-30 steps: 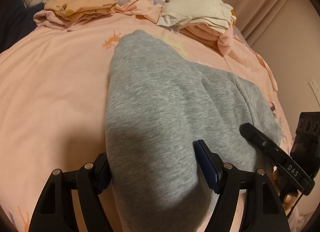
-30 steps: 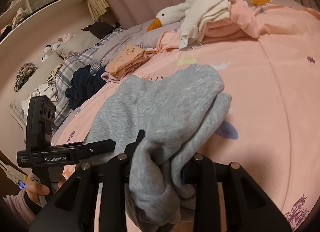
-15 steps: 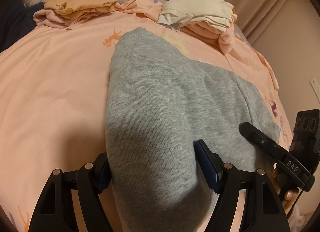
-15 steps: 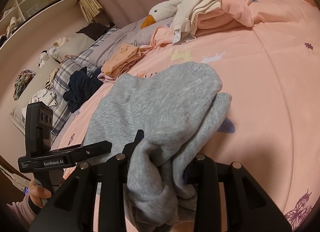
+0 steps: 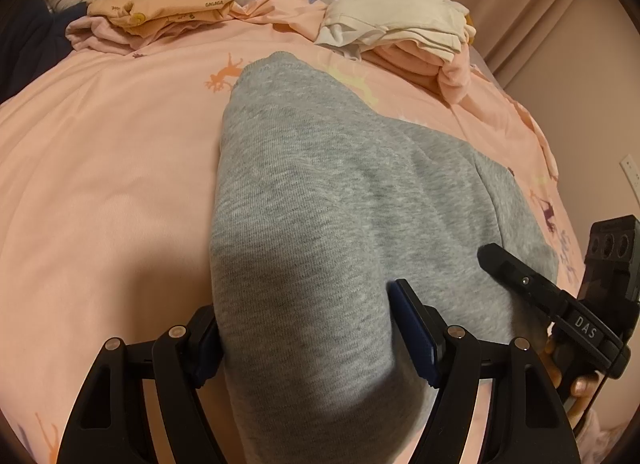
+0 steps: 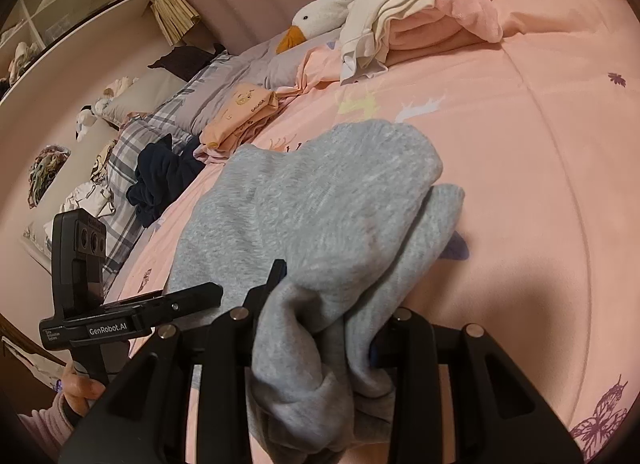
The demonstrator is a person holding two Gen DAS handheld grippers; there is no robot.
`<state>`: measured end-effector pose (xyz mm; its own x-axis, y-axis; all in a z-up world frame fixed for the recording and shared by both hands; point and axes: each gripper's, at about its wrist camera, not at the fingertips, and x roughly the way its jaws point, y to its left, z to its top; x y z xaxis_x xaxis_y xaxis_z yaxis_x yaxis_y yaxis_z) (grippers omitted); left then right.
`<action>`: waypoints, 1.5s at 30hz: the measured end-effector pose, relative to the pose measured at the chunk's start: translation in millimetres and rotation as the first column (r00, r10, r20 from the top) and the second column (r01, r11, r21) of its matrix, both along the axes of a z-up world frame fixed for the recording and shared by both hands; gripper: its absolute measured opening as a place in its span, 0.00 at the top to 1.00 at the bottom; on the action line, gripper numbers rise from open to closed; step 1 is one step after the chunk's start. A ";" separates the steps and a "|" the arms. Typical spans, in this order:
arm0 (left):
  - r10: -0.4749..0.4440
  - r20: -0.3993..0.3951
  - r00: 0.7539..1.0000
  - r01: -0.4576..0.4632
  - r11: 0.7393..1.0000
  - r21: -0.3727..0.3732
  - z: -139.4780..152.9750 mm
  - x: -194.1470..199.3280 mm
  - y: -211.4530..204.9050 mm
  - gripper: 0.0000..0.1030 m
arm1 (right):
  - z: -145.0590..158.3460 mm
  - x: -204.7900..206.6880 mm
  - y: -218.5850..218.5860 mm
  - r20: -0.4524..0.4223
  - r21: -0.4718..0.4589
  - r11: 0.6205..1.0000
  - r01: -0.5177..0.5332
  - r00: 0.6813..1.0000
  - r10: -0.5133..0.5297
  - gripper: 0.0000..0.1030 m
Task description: Fold small clothes
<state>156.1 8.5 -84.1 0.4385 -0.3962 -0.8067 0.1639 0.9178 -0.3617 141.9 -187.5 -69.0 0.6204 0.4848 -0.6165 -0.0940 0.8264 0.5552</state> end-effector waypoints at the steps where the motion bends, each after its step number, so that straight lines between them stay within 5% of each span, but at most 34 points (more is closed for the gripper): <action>1: -0.001 -0.001 1.000 0.001 1.000 0.001 -0.3 -0.2 0.1 0.28 | -0.4 0.2 0.0 -0.001 0.002 1.000 0.000 1.000 0.000 0.66; 45: -0.016 -0.024 1.000 0.016 1.000 0.014 -0.8 -0.8 3.1 0.27 | -14.8 2.2 -12.7 -0.109 0.087 0.995 0.054 0.993 -0.044 0.53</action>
<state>155.3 11.5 -84.9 0.4133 -0.3910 -0.8224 0.1700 0.9204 -0.3522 144.1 -200.3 -83.9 0.5776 0.5118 -0.6359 0.0089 0.7750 0.6318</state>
